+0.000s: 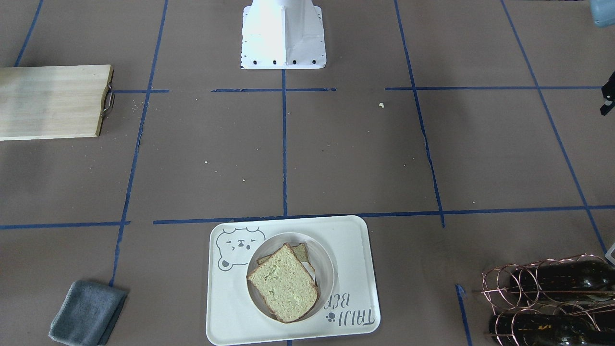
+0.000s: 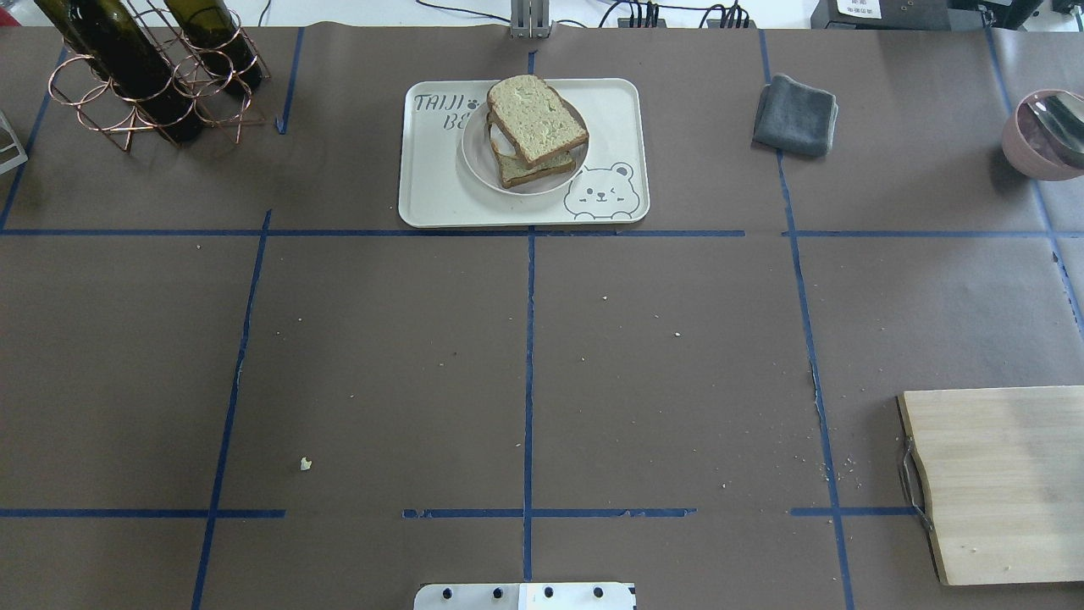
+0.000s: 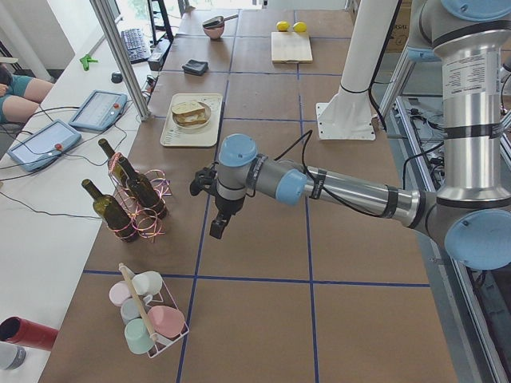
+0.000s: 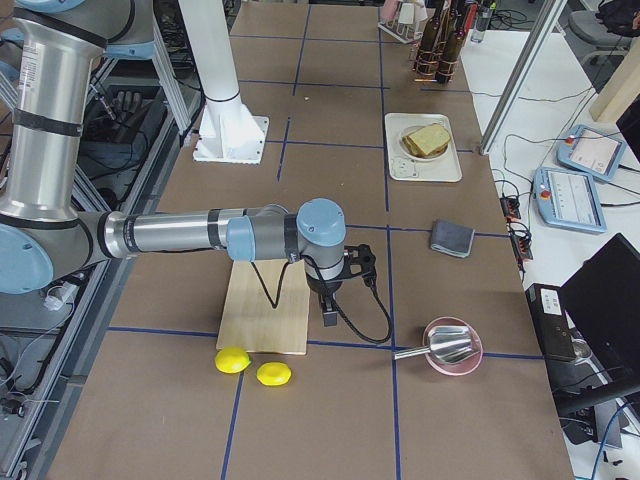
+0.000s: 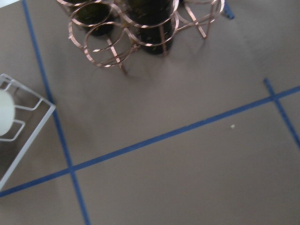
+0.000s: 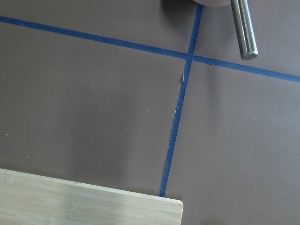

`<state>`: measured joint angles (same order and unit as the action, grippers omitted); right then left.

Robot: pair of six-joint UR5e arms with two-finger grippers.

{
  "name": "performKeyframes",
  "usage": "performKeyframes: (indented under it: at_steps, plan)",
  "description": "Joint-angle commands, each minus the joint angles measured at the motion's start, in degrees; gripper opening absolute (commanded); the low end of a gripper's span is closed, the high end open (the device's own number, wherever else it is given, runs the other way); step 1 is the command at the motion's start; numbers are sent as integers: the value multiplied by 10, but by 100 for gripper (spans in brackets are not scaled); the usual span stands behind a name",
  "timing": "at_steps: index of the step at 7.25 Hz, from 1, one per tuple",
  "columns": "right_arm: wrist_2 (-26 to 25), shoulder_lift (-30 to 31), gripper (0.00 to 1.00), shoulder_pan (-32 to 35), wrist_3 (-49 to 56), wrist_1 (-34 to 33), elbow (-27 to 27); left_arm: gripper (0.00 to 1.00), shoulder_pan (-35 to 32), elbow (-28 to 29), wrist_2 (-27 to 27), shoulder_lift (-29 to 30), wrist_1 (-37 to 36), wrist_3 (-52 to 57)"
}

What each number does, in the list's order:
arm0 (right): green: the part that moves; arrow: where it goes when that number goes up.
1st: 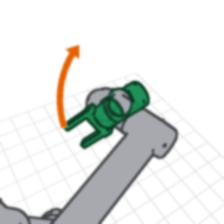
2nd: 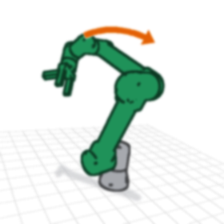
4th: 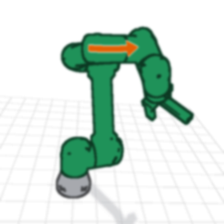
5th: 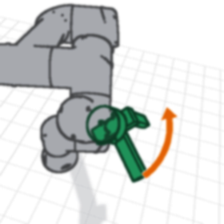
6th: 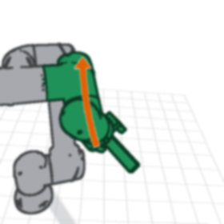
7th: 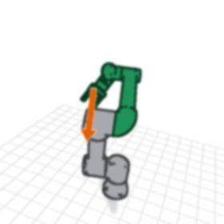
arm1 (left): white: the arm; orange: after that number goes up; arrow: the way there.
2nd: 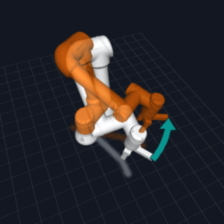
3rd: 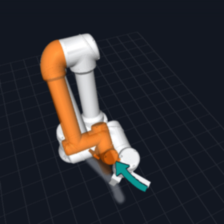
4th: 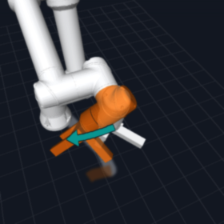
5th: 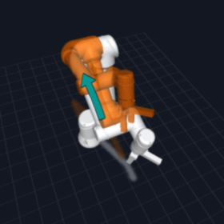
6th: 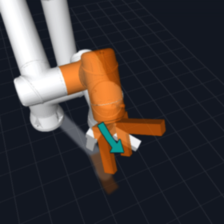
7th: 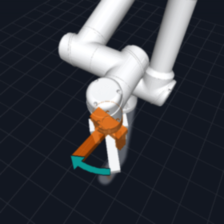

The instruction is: Make sandwich and place on tray

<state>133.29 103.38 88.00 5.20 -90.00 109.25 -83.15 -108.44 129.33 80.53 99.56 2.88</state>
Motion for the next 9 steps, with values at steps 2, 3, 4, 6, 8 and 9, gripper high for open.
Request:
performKeyframes:
  at_steps: [2, 3, 4, 6, 8, 9]
  plan:
    - [0, 0, 100, -1, 0, -1, 0, 100, -74, 36, 119, -56, -3, 27]
    - [0, 0, 100, -1, 0, 0, 0, 100, -80, 64, 114, -46, -2, 22]
    - [0, 0, 100, -1, 0, 0, 0, 100, -82, 71, 104, -45, -2, 22]
    - [1, 0, 100, -1, 0, 0, 0, 100, -84, 68, 88, -53, -2, 23]
    - [0, 1, 100, -1, 0, 3, 0, 100, -90, 52, 87, -60, -2, 24]
    - [1, 1, 100, -1, 0, 2, 0, 100, -90, 50, 88, -59, -2, 25]
